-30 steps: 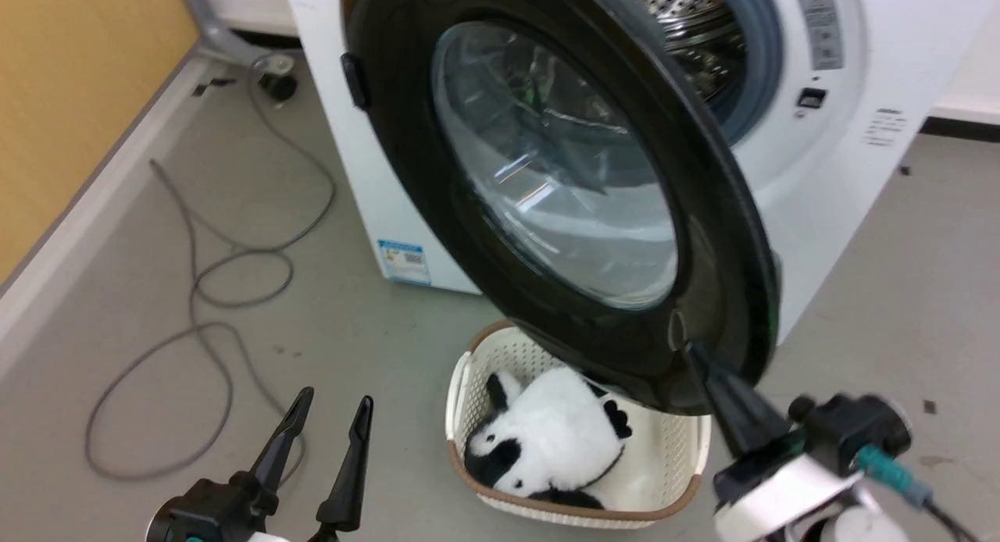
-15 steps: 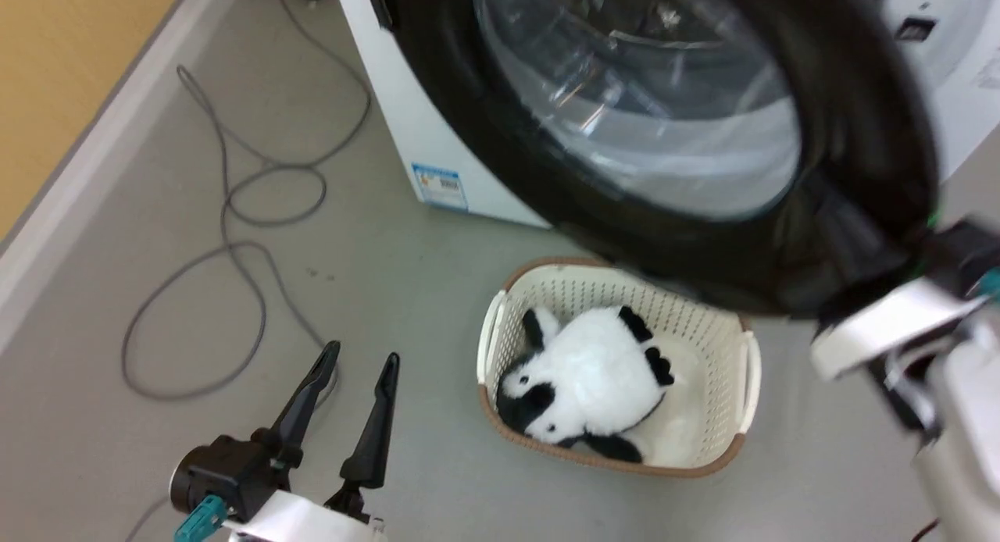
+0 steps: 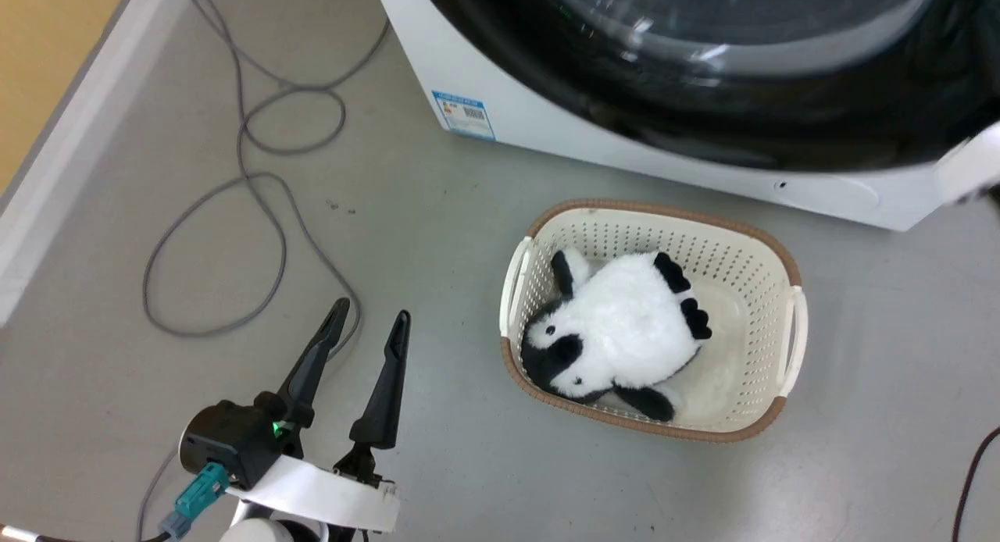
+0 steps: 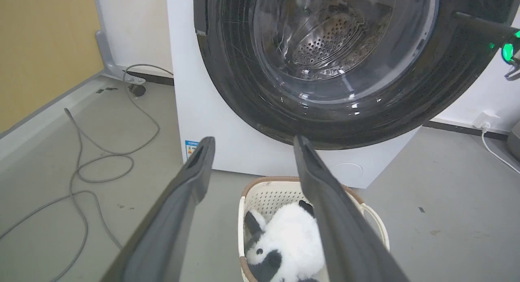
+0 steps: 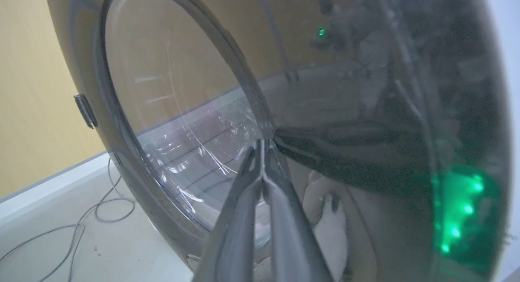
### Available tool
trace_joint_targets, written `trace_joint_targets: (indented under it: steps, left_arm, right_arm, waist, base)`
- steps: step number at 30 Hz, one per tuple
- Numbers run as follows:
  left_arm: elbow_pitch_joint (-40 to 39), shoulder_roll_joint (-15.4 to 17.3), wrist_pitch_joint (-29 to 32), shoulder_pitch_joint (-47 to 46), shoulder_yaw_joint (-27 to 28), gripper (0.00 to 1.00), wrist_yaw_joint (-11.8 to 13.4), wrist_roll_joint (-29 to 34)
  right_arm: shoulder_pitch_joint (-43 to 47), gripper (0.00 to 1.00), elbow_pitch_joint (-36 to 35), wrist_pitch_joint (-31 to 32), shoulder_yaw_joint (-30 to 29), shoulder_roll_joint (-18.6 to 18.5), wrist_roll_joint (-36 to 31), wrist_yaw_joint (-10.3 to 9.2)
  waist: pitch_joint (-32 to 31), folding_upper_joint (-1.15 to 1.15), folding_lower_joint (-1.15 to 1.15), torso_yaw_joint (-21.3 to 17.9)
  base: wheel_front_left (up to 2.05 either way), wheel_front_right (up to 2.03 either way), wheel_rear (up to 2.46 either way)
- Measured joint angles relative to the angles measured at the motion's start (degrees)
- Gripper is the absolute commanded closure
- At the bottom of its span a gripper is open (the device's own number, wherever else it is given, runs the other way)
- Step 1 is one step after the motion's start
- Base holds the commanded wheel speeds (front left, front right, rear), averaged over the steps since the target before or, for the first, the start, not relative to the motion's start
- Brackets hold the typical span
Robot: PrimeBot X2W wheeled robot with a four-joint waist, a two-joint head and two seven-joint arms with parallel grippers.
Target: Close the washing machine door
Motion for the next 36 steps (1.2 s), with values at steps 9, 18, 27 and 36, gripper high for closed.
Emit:
trace_joint_targets:
  steps: [9, 18, 27, 36]
  left_arm:
    - [0.0, -0.7, 0.0, -1.2, 0.4, 0.00, 0.0, 0.0]
    - [0.6, -1.3, 0.0, -1.3, 0.9, 0.00, 0.0, 0.4]
    - [1.1, -1.3, 0.0, -0.1, 3.0, 0.00, 0.0, 0.4]
    - [2.7, -1.0, 0.0, 3.5, 5.2, 0.00, 0.0, 0.6]
  right_arm:
    - [-6.2, 1.00, 4.9, 2.3, -3.9, 0.0, -1.9, 0.52]
    - [-7.0, 1.00, 7.7, 0.2, -3.5, 2.2, -2.9, 0.31]
    - [0.3, 1.00, 5.9, -4.0, 1.1, 2.6, -0.8, -0.07]
    - [16.2, 1.00, -2.7, -7.2, 4.3, 4.3, -1.9, -0.07]
  waist:
    - [2.0, 0.00, 0.00, 0.3]
    - [0.8, 0.00, 0.00, -0.7]
    - [-5.4, 0.00, 0.00, -2.7]
    - [-13.7, 0.00, -0.01, -6.2]
  base:
    - [0.00, 0.00, 0.00]
    - [0.00, 0.00, 0.00]
    - [0.00, 0.00, 0.00]
    - [0.00, 0.00, 0.00]
